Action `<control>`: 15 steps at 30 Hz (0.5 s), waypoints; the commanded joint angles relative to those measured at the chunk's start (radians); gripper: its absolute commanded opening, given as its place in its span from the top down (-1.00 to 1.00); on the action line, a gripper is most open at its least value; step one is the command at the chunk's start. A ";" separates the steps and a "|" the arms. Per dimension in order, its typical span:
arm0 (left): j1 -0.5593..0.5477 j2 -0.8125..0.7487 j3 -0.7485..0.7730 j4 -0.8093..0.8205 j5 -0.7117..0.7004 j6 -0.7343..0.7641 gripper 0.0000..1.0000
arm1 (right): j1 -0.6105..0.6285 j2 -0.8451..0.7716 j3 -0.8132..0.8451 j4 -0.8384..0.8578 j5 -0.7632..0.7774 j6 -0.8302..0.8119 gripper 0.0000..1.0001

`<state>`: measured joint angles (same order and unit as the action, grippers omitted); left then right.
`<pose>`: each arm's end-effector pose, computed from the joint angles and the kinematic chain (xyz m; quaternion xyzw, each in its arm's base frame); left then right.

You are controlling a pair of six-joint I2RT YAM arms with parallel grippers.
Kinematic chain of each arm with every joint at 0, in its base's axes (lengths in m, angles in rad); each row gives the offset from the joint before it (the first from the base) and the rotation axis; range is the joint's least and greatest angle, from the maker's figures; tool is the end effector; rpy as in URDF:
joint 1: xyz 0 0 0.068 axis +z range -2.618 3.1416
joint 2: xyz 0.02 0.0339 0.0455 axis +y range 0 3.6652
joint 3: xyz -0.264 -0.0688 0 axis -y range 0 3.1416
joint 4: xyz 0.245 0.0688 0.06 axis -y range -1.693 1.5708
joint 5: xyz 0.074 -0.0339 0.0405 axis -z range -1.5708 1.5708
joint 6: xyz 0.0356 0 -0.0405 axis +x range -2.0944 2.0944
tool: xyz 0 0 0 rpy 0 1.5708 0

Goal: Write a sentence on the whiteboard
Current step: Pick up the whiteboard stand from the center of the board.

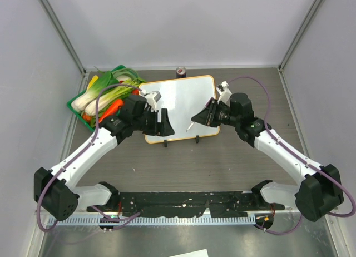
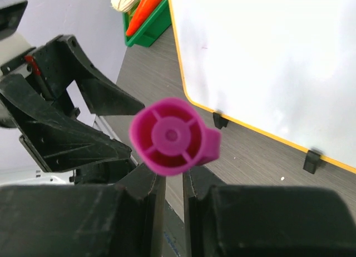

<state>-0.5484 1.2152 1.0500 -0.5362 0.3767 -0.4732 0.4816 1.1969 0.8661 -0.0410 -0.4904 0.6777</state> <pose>0.2163 -0.1475 0.3108 0.1123 0.8874 -0.3504 0.2779 0.2342 0.1413 0.2981 -0.0579 0.8105 0.4675 0.3482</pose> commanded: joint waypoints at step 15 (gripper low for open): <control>-0.252 0.277 -0.182 0.139 -0.666 -0.321 -0.28 | -0.067 -0.042 0.011 -0.011 0.044 -0.017 0.97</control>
<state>-0.8024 1.4742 0.8982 -0.4934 -0.1497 -0.7357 0.4297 1.1950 0.8661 -0.0757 -0.4465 0.6777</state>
